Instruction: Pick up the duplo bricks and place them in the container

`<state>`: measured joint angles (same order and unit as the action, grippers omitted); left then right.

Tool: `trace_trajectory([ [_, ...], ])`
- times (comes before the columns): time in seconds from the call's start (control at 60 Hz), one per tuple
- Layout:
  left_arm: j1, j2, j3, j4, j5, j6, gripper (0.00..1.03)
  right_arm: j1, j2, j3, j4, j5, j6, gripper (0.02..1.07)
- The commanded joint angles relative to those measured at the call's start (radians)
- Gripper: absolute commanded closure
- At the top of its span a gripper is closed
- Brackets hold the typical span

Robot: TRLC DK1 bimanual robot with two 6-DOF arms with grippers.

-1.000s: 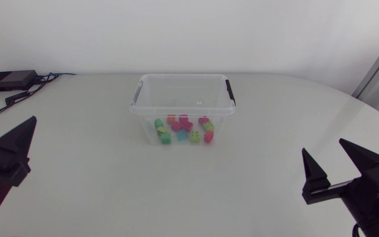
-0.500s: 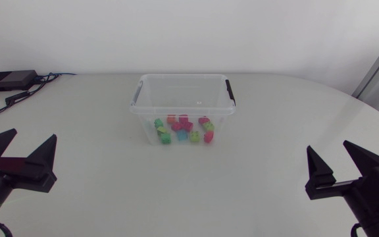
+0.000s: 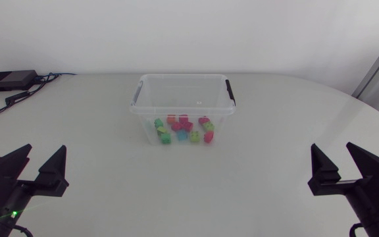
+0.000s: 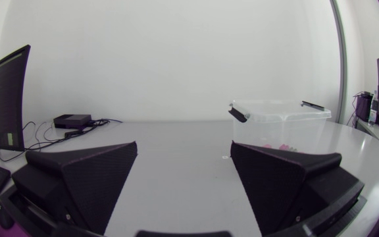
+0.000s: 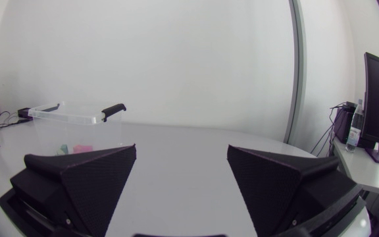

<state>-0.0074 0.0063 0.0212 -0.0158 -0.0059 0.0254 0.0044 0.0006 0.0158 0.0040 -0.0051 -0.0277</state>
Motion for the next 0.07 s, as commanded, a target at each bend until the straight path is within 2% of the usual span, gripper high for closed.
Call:
trace_trajectory([
  [0.0, 0.007, -0.006, -0.021, 0.016, 0.006, -0.025, 0.04, -0.004, -0.001, -0.016, -0.004, 0.005, 0.028, 0.07],
  [0.05, 0.007, -0.006, -0.021, 0.016, 0.006, -0.025, 0.04, -0.004, -0.001, -0.016, -0.004, 0.005, 0.028, 0.07],
])
